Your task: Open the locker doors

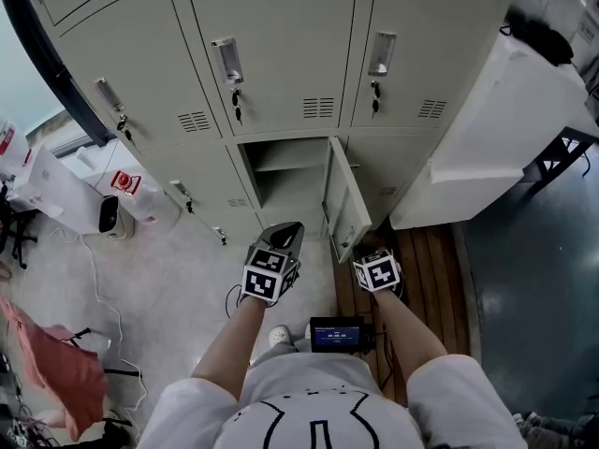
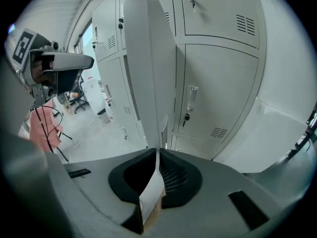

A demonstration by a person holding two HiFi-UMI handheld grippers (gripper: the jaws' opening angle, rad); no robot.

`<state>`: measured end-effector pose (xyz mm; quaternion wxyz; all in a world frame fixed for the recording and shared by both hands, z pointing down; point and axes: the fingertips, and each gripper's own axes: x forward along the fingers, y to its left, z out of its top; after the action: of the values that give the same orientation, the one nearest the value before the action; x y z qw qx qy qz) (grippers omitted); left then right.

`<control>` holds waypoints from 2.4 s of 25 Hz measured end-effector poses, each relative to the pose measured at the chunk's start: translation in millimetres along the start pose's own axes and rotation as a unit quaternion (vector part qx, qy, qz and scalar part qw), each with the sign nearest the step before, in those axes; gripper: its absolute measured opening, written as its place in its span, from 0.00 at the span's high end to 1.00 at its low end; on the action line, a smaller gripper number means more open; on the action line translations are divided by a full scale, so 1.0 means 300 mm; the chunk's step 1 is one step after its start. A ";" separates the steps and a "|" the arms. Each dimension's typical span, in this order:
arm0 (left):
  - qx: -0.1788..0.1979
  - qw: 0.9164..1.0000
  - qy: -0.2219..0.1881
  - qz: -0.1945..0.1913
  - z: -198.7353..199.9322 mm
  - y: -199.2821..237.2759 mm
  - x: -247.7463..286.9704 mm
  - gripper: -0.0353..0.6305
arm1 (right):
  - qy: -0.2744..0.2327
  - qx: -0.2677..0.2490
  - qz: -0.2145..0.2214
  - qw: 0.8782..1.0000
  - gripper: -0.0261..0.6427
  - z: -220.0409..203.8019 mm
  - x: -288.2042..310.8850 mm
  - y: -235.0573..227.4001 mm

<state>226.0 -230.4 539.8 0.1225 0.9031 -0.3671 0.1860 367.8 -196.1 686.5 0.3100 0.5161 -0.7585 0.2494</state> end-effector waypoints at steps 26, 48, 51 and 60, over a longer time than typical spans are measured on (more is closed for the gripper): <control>-0.010 1.000 -0.006 0.019 -0.060 0.223 -0.090 0.92 | 0.060 -0.202 0.146 0.966 0.95 0.246 0.024 0.482; -0.063 0.994 -0.030 0.089 -0.206 0.872 -0.516 0.92 | -0.086 -0.215 0.127 0.965 0.95 0.740 0.304 1.120; -0.073 0.992 -0.036 0.098 -0.225 0.971 -0.561 0.92 | -0.098 -0.195 0.127 0.968 0.95 0.786 0.359 1.189; -0.087 0.990 -0.039 0.108 -0.261 1.192 -0.661 0.92 | -0.126 -0.133 0.130 0.974 0.86 0.886 0.513 1.374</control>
<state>-177.8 -330.2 556.2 0.1651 0.8509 -0.4815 0.1300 -117.8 -337.2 592.8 0.2428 0.3945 -0.8784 0.1176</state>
